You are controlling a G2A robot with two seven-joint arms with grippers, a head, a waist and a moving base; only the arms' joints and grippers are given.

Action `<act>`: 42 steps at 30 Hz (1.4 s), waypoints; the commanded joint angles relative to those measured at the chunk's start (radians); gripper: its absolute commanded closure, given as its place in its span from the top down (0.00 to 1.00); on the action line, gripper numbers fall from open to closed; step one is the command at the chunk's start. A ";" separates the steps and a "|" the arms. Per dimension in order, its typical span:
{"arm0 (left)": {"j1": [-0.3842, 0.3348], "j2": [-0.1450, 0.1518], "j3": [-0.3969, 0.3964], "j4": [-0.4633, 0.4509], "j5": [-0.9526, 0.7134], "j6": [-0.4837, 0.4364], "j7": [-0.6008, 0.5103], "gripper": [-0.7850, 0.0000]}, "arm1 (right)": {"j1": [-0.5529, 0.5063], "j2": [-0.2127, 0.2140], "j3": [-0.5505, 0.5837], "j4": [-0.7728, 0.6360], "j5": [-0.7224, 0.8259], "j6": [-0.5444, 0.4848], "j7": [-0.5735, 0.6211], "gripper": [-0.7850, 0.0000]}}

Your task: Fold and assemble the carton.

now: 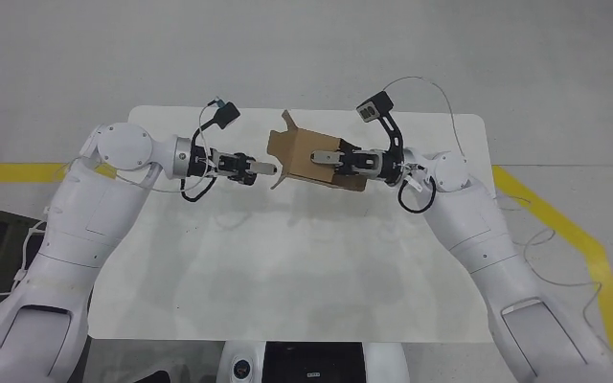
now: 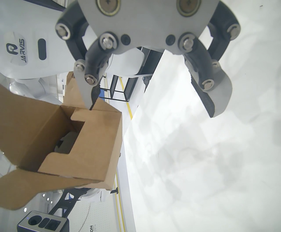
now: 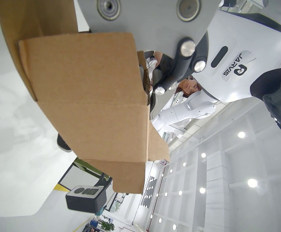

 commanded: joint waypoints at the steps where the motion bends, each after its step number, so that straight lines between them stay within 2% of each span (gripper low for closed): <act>1: 0.003 0.001 -0.003 -0.002 0.004 0.000 0.002 1.00 | -0.003 0.002 0.013 0.008 0.001 -0.012 -0.012 0.00; 7: 0.019 0.004 -0.002 -0.035 0.021 -0.005 -0.002 1.00 | -0.010 0.004 0.040 0.047 -0.008 -0.053 -0.057 0.00; 18: 0.037 0.003 0.008 -0.091 0.033 0.001 0.004 1.00 | -0.013 -0.006 0.024 0.042 -0.087 -0.054 -0.117 0.00; 28: 0.031 0.007 -0.025 -0.051 0.019 0.026 0.045 1.00 | -0.008 -0.012 0.006 0.020 -0.091 -0.024 -0.051 0.00; 34: 0.037 0.006 -0.020 -0.066 0.022 0.028 0.038 1.00 | -0.001 -0.019 -0.012 -0.006 -0.079 -0.004 -0.004 0.00; 42: 0.048 0.004 -0.005 -0.090 0.026 0.025 0.022 1.00 | 0.002 -0.026 -0.023 -0.002 -0.090 -0.001 -0.001 0.00</act>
